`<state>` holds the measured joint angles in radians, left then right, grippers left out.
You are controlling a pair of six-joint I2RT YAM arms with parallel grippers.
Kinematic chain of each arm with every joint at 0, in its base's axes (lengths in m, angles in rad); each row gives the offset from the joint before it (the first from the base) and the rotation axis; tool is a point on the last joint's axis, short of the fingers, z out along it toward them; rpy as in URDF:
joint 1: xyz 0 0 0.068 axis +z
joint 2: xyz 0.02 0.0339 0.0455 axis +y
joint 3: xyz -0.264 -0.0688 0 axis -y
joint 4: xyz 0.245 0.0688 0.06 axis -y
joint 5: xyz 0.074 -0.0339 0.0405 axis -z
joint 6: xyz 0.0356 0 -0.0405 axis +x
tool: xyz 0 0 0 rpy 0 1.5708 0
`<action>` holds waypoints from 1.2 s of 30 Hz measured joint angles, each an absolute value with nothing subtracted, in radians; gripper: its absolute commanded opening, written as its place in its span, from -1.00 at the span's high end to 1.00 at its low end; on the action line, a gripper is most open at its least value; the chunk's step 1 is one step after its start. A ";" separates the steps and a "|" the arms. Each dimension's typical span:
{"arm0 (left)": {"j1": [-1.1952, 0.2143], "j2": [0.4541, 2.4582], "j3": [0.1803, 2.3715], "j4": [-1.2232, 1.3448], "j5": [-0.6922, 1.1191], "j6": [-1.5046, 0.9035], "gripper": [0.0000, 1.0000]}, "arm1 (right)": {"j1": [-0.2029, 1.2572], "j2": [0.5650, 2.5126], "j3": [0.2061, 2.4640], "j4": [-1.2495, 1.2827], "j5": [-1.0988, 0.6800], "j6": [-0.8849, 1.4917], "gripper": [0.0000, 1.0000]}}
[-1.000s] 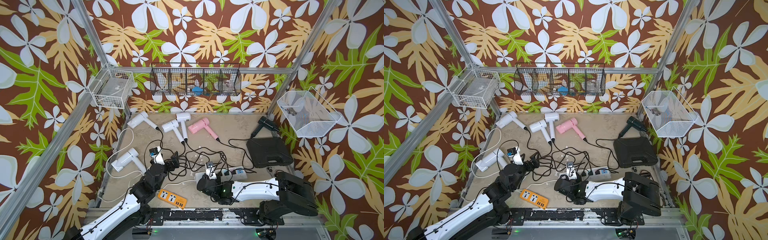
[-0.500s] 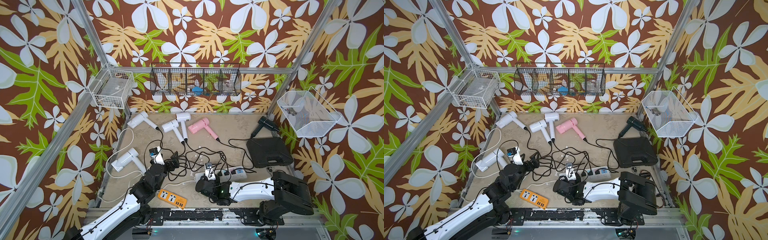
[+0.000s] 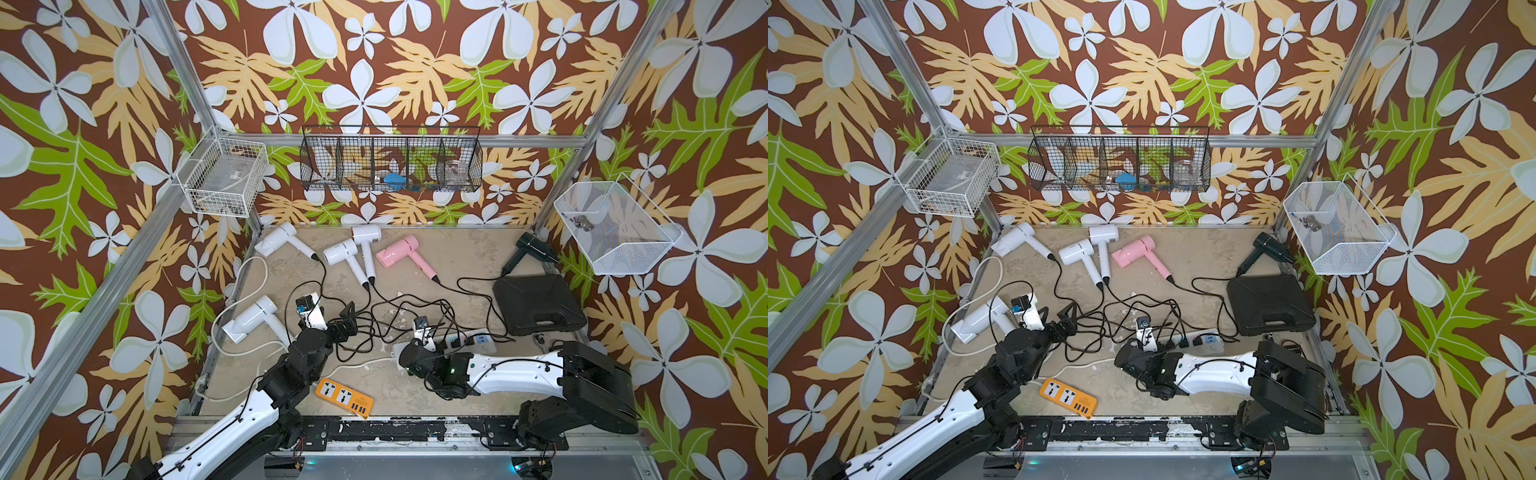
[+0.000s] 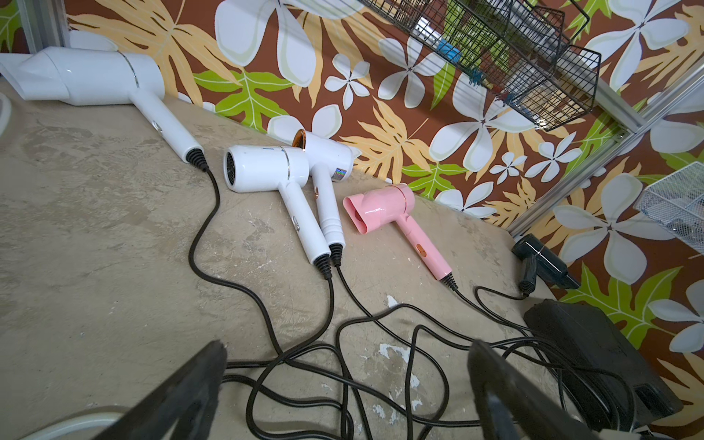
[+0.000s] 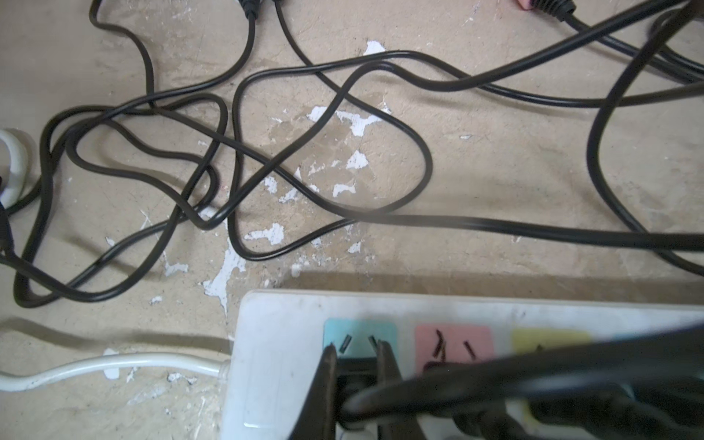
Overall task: Charge the blow dryers
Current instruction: Insert the plug into the socket, then pick up the plug from the center of the board.
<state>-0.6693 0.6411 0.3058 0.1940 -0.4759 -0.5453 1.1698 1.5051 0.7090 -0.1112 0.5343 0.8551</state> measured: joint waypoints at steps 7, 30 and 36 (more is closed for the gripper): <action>-0.669 0.638 0.306 0.191 -0.493 -0.545 -0.99 | 1.166 1.427 0.722 -0.156 0.467 0.777 -0.04; -0.669 0.595 0.273 0.183 -0.574 -0.558 -1.00 | 1.166 1.139 0.623 0.140 0.023 0.484 -1.00; -0.646 0.656 0.269 0.193 -0.566 -0.583 -1.00 | 1.166 1.317 0.723 0.217 -0.087 0.443 -0.89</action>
